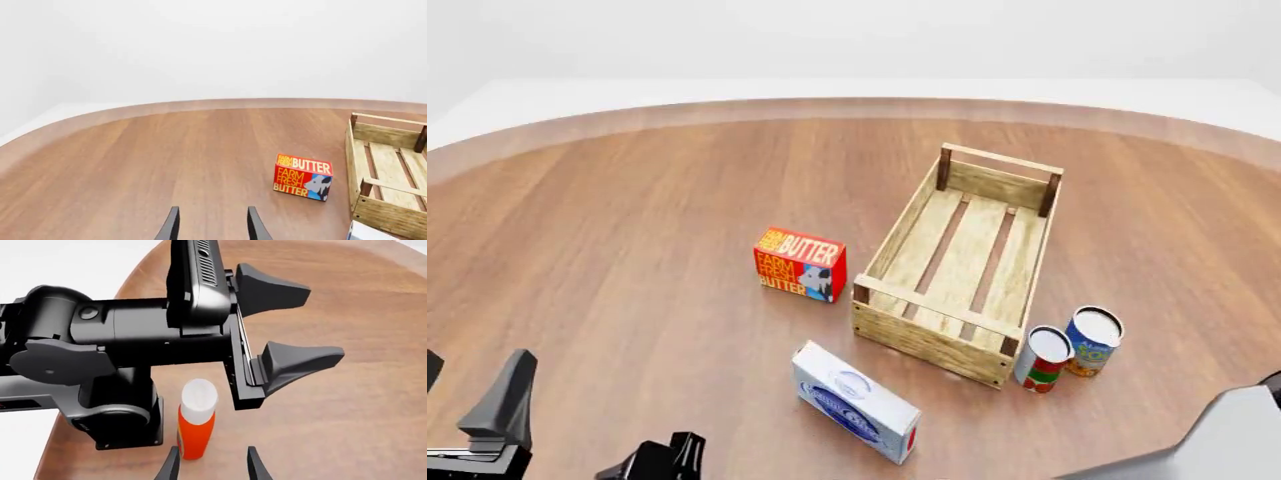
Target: Pick up the ketchup, and put it in the wooden tray.
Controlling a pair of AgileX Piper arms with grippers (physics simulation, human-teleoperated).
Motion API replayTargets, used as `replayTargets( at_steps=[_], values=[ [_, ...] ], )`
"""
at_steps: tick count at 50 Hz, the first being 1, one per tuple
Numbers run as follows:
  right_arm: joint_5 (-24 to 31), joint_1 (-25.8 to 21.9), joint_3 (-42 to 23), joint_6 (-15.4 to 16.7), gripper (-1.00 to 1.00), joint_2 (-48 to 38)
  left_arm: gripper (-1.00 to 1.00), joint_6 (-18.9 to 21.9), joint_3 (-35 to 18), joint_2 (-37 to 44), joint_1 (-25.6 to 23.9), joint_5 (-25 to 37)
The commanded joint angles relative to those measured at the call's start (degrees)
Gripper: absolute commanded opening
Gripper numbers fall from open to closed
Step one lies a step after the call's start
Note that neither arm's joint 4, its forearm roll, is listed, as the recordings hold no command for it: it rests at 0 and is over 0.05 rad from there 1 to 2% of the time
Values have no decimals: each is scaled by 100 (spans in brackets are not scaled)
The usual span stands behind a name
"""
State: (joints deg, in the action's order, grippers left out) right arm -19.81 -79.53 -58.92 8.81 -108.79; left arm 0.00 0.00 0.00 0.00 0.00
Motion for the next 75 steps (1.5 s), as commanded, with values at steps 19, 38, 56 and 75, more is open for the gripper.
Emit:
replayTargets(
  at_steps=[19, 38, 56, 75],
  values=[
    [252, -37, -553, 232, 100, -294, 100, 0, 0, 0, 0, 0],
    [324, -134, -841, 227, 100, -418, 100, 0, 0, 0, 0, 0],
    [181, -115, -979, 162, 100, -801, 100, 0, 0, 0, 0, 0],
    [143, -157, -1138, 80, 100, -1119, 100, 0, 0, 0, 0, 0]
  ],
)
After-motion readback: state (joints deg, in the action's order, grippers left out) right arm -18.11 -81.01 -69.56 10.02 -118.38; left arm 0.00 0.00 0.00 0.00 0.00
